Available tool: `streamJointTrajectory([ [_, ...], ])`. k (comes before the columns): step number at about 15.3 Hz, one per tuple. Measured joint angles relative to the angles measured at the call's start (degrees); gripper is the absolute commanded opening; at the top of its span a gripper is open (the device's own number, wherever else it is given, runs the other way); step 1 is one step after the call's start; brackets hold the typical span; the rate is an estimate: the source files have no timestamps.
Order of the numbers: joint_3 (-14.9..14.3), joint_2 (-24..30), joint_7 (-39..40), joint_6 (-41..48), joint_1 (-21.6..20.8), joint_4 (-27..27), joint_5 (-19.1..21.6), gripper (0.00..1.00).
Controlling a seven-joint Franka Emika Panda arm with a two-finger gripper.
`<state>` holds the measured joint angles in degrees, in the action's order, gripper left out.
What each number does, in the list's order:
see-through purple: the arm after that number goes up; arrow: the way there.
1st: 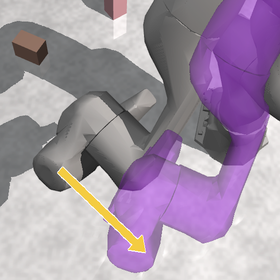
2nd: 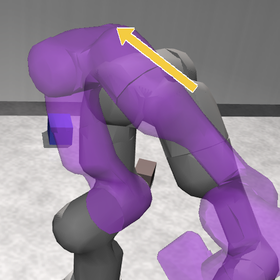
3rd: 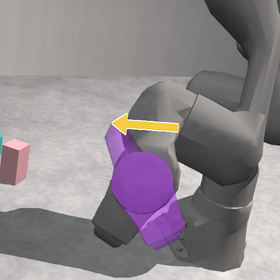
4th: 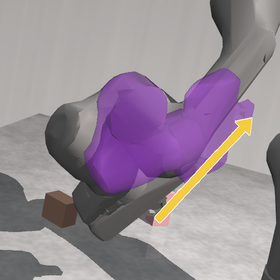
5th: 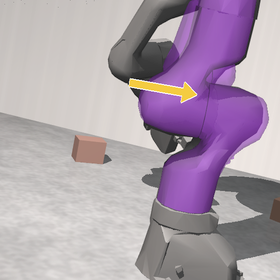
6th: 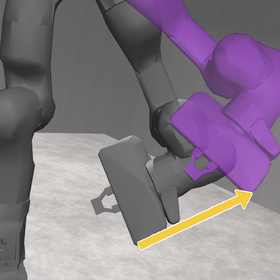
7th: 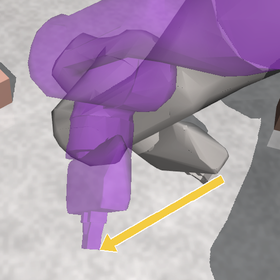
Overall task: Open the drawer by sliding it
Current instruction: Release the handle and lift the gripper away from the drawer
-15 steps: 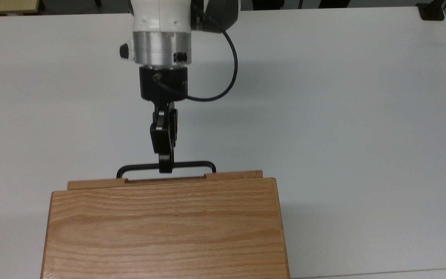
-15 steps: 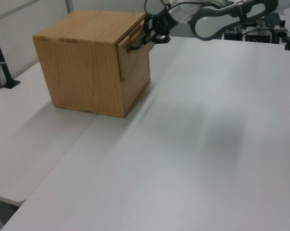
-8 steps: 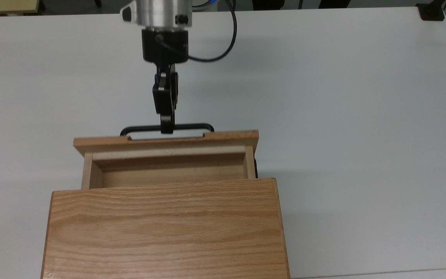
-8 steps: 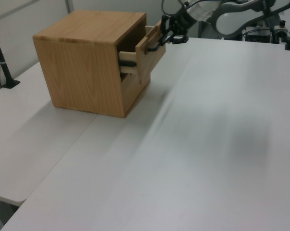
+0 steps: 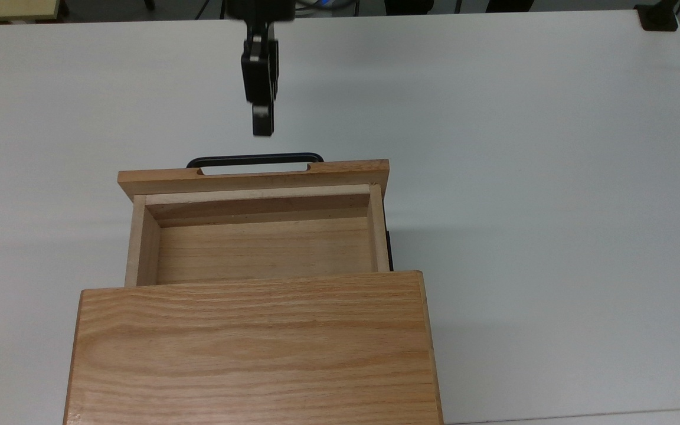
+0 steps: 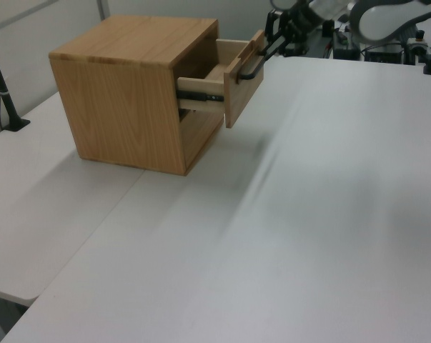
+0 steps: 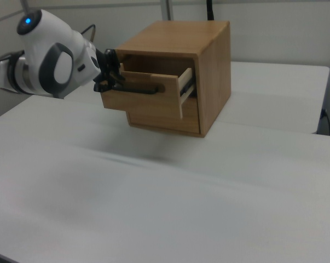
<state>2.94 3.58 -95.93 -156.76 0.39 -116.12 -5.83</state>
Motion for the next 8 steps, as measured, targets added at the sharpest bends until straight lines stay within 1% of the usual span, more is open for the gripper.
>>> streamJointTrajectory([
  [2, 0.1, 1.8, -0.1, 3.3, 0.0, -0.1, 0.0, 0.26],
  [4, 0.1, 2.4, -0.1, 5.1, 0.0, -0.2, 0.0, 0.36],
  [5, 0.0, 2.6, -0.1, 5.9, 0.1, -0.2, 0.0, 0.49],
  [6, -0.1, 3.0, -0.1, 7.2, 0.2, -0.1, 0.0, 0.76],
  [7, -0.1, 3.4, -0.1, 9.0, 0.3, 0.2, 0.0, 1.0],
  [8, -0.2, 3.9, -0.1, 11.6, 0.3, 0.9, 0.0, 1.0],
])
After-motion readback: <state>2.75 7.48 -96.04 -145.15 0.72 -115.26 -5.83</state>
